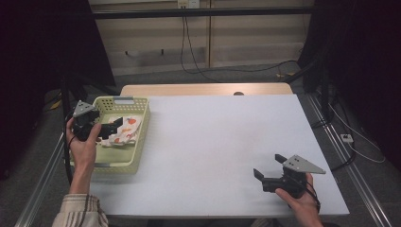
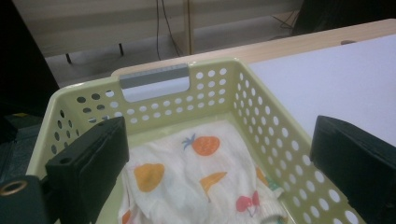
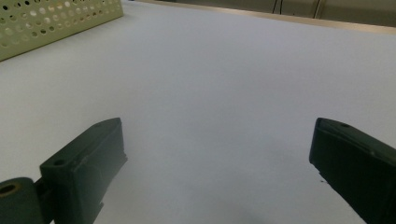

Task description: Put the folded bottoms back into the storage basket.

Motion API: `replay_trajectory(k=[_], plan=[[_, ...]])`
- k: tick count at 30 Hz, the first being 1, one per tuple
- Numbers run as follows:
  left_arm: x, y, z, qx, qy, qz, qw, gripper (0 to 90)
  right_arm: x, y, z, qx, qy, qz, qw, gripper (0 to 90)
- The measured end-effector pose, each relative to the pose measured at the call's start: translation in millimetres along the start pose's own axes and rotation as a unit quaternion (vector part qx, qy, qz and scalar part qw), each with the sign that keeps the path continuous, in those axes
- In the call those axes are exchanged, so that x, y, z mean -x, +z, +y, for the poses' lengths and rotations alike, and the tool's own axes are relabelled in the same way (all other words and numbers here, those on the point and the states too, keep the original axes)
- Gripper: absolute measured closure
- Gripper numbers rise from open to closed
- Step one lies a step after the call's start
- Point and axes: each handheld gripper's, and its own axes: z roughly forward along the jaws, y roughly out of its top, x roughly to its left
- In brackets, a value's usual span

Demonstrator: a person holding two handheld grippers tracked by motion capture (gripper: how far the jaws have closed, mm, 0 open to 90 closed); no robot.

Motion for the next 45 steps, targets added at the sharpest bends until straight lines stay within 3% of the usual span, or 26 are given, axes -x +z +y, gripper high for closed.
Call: replay_trajectory(k=[4,11,15,18,22,29,34,39,45], plan=[[2.4,-9.3,-0.8,0.003,0.010,-0.016,0.9998,4.7,0.6,0.0,0.0,0.002,0.004,0.001,1.0000,3.3],[10.6,-20.4,-2.2,0.008,0.021,0.002,0.9997,3.9,0.2,-0.7,0.1,0.002,0.003,0.000,1.0000,3.3],[13.1,-25.7,-5.6,0.009,0.029,0.002,0.9995,3.9,0.2,-0.7,0.0,0.002,0.003,0.000,1.0000,3.3],[17.1,-30.1,-10.4,0.015,0.023,-0.004,0.9996,3.9,0.2,-0.2,0.0,0.003,0.002,0.000,1.0000,3.3],[21.0,-33.0,-15.2,0.010,0.036,-0.009,0.9992,3.9,-0.1,0.4,0.1,0.002,0.001,0.001,1.0000,3.3],[23.0,-38.5,-21.1,0.010,0.038,-0.004,0.9992,4.2,-0.2,0.0,0.1,0.002,0.001,0.001,1.0000,3.3],[24.4,-48.2,-24.1,0.023,0.039,-0.009,0.9989,5.5,-0.4,0.3,0.3,0.002,0.000,0.002,1.0000,3.3],[25.1,-55.2,-28.9,0.035,0.015,-0.020,0.9991,6.1,-0.6,0.2,0.3,0.002,0.001,0.002,1.0000,3.3],[32.7,-58.7,-33.8,0.027,0.028,-0.015,0.9991,6.1,-0.4,0.1,0.3,0.002,0.002,0.002,1.0000,3.3]])
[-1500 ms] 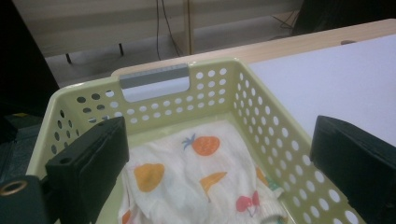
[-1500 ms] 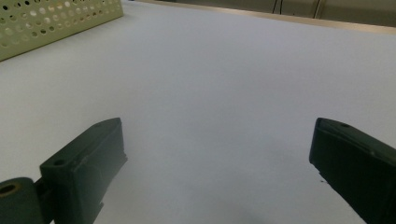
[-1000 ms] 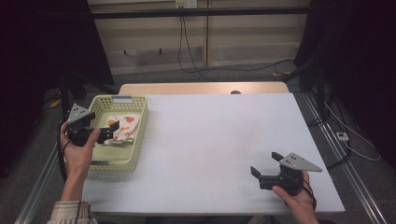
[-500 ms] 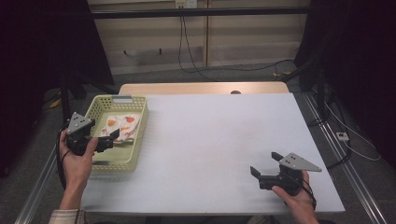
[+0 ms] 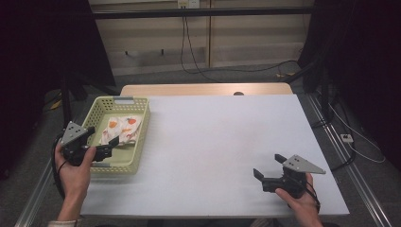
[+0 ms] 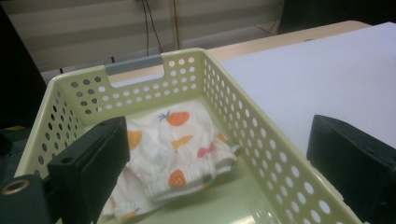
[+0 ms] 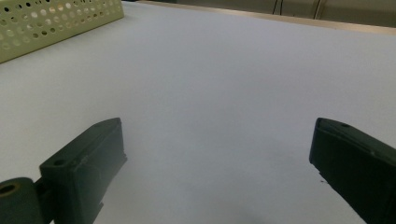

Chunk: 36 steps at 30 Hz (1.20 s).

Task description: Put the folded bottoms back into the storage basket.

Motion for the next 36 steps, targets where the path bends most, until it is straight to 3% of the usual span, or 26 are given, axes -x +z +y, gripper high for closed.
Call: replay_trajectory(k=[3,14,16,27,36], plan=[[7.3,-1.6,-1.3,-0.001,0.016,-0.006,0.9999,6.1,0.0,-0.1,0.0,0.000,0.000,-0.001,1.0000,3.3],[27.0,0.8,-7.3,-0.009,0.024,-0.032,0.9991,6.3,0.1,-0.5,0.1,0.001,-0.001,-0.002,1.0000,3.2],[29.7,1.6,-6.0,-0.008,0.014,-0.042,0.9990,6.5,0.0,-0.4,0.1,0.001,-0.001,-0.002,1.0000,3.2],[46.0,9.4,4.0,-0.005,0.036,-0.049,0.9981,6.4,-0.2,-0.3,0.0,0.000,0.000,-0.001,1.0000,3.2],[58.5,20.6,14.1,-0.001,0.041,-0.073,0.9965,6.3,0.1,-0.4,0.0,0.000,0.001,0.000,1.0000,3.2]])
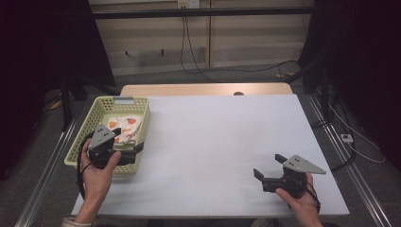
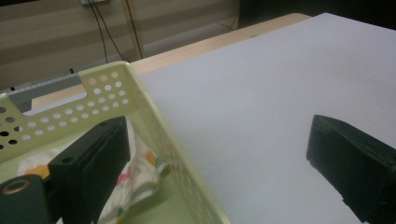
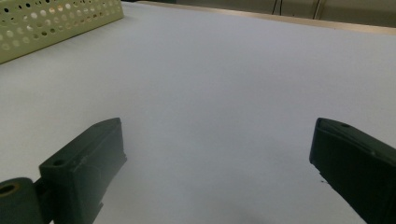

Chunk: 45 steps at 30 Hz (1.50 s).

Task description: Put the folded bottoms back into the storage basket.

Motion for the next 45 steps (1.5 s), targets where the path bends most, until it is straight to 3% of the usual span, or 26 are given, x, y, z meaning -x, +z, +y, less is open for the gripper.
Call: replay_trajectory(k=[10,20,25,36,45], plan=[[14.5,15.7,10.6,-0.001,0.013,-0.015,0.9998,6.3,0.0,0.2,0.0,0.000,0.000,0.000,1.0000,3.2],[32.6,33.0,11.8,-0.009,0.014,-0.041,0.9990,6.3,-0.3,0.1,-0.1,0.000,0.000,0.002,1.0000,3.2],[42.3,39.8,12.5,-0.008,0.025,-0.048,0.9985,6.3,-0.1,0.0,-0.1,0.000,0.001,0.002,1.0000,3.2],[59.8,49.8,8.8,-0.009,0.029,-0.072,0.9969,6.0,-0.6,-0.6,0.1,0.000,-0.003,0.002,1.0000,3.2],[74.5,54.9,0.0,-0.006,0.034,-0.073,0.9968,6.9,-0.6,-1.0,0.0,0.000,-0.004,0.002,1.0000,3.2]])
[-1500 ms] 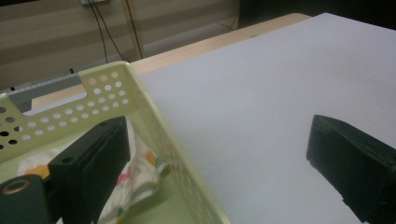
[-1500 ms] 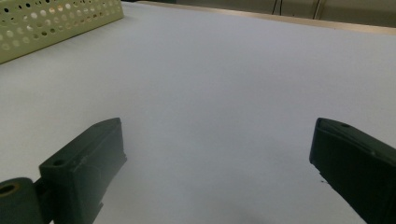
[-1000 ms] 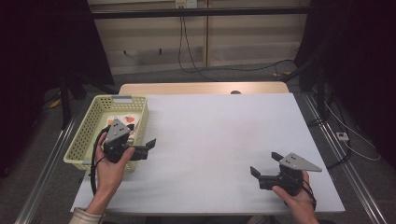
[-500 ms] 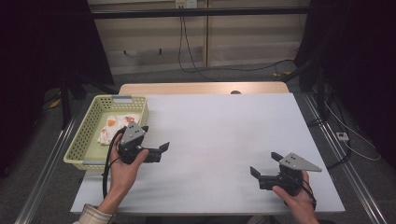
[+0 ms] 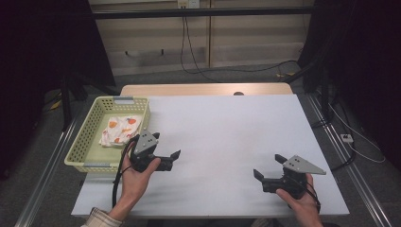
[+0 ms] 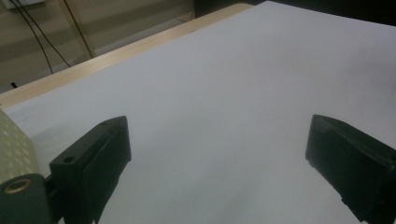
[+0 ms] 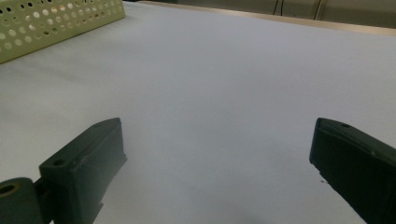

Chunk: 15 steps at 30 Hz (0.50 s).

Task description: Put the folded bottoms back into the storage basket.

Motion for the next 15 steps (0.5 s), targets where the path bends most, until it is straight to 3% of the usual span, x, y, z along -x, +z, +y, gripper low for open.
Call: replay_trajectory(k=[15], plan=[[12.4,8.0,-29.7,-0.020,-0.021,-0.024,0.9993,5.9,-0.3,0.1,-0.2,-0.001,0.001,0.000,1.0000,3.2]])
